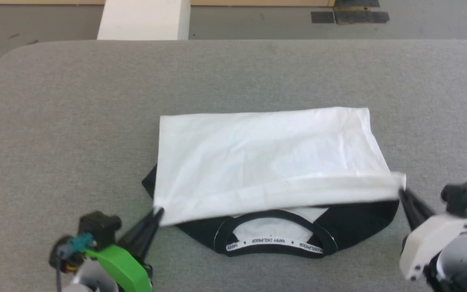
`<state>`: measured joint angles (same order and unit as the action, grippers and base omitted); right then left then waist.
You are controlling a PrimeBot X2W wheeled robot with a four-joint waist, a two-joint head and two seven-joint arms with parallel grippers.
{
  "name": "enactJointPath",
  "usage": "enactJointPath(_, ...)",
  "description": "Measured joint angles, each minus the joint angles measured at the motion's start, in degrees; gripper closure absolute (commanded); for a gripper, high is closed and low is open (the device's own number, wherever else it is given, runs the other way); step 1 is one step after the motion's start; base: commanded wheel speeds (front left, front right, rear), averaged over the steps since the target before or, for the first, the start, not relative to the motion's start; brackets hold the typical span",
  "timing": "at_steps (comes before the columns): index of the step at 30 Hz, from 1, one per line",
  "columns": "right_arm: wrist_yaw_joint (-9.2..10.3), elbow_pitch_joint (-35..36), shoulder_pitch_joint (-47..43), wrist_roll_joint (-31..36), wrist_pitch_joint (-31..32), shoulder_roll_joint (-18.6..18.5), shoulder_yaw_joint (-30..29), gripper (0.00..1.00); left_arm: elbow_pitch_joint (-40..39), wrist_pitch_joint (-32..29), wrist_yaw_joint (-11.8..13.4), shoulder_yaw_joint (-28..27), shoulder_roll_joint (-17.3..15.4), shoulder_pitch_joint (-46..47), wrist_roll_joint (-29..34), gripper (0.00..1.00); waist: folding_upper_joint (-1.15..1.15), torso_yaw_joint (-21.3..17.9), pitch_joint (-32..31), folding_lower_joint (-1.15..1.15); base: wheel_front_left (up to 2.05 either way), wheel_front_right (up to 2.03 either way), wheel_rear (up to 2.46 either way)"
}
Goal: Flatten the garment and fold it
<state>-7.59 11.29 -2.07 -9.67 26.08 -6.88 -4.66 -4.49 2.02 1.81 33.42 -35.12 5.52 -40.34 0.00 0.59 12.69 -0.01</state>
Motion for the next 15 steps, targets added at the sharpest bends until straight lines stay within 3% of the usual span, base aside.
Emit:
enactJointPath(12,0.0,-12.5,-2.1,1.9,1.4,2.4,-0.2,1.0,12.5,3.5,-1.8,3.3,7.1,-0.4,-0.9,1.0,0.0,1.0,-1.9,0.0,0.0,0.0,0.0)
enactJointPath(13,0.0,-13.3,-2.1,1.9,1.9,2.4,-0.3,0.87,13.7,3.2,-1.7,3.6,7.5,-0.4,-0.9,1.0,0.0,1.1,-2.1,0.0,0.0,0.0,0.0)
enactJointPath(14,0.0,-13.7,-2.1,2.1,2.4,2.4,0.0,0.26,14.7,3.0,-1.7,3.7,8.0,-0.4,-1.2,0.99,0.0,1.1,-2.4,0.0,0.0,0.0,0.0)
enactJointPath(15,0.0,-13.8,-2.1,2.1,2.5,2.5,-0.1,0.0,15.2,2.8,-1.7,3.8,8.3,-0.4,-1.3,0.53,0.0,1.1,-2.6,0.0,0.0,0.0,0.0)
